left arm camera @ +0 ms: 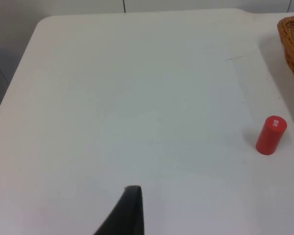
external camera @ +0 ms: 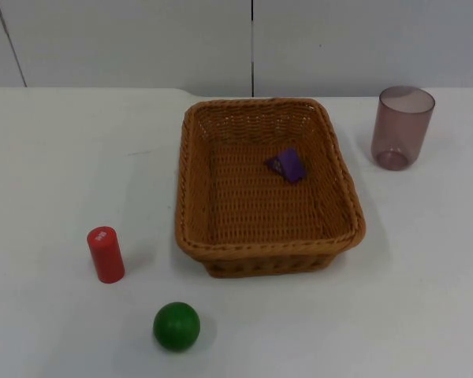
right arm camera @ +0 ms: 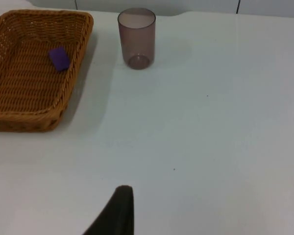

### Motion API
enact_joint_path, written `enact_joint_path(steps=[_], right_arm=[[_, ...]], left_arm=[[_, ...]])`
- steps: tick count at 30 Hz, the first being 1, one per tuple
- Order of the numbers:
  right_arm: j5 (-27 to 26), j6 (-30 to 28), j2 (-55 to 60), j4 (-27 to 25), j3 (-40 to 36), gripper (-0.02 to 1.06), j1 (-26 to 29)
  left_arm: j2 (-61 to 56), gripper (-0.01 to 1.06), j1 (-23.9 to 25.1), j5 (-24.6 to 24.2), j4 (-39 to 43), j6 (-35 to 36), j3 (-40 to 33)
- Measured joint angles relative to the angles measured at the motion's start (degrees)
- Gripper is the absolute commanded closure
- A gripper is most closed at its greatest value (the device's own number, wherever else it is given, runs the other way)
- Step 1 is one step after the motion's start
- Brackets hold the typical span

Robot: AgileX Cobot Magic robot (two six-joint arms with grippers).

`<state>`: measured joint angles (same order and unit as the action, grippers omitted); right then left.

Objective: Pick up the basket with the left hand and place the triangular block into the basket with the right hand.

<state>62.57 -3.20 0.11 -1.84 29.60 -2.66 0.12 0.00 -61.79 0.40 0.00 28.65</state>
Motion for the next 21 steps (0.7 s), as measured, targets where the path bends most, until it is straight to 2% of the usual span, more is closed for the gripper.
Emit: enact_joint_path(steps=[21], right_arm=[[0.0,0.0,0.0,0.0,0.0,0.0,0.0]], left_arm=[[0.0,0.0,0.0,0.0,0.2,0.0,0.0]])
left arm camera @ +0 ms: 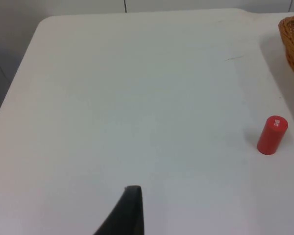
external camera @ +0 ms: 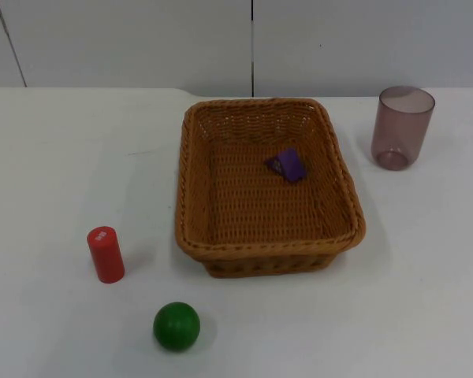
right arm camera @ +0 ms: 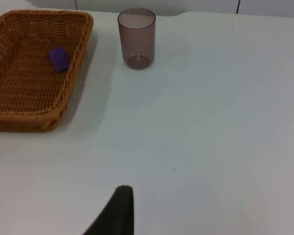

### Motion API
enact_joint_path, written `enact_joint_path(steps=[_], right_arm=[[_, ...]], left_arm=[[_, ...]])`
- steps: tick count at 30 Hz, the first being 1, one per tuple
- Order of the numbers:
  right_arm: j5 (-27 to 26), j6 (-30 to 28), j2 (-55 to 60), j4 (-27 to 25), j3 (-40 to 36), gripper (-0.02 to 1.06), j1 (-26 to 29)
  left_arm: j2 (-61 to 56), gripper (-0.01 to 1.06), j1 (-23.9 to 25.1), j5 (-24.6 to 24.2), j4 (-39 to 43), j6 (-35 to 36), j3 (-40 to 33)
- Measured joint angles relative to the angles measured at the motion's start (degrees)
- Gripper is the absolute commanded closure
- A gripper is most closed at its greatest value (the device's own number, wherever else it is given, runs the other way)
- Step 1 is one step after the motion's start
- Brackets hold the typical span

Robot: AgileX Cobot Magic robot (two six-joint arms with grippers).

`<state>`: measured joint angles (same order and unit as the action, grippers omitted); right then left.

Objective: Pick up the basket with the left hand and place the triangular block into the basket with the right hand.

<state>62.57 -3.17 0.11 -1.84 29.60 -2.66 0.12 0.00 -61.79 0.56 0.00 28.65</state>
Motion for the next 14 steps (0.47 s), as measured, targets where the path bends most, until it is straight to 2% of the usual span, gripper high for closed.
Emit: enact_joint_path(steps=[14], right_arm=[[0.0,1.4,0.0,0.1,0.0,0.0,0.0]], left_arm=[[0.0,0.0,0.0,0.0,0.0,0.0,0.0]])
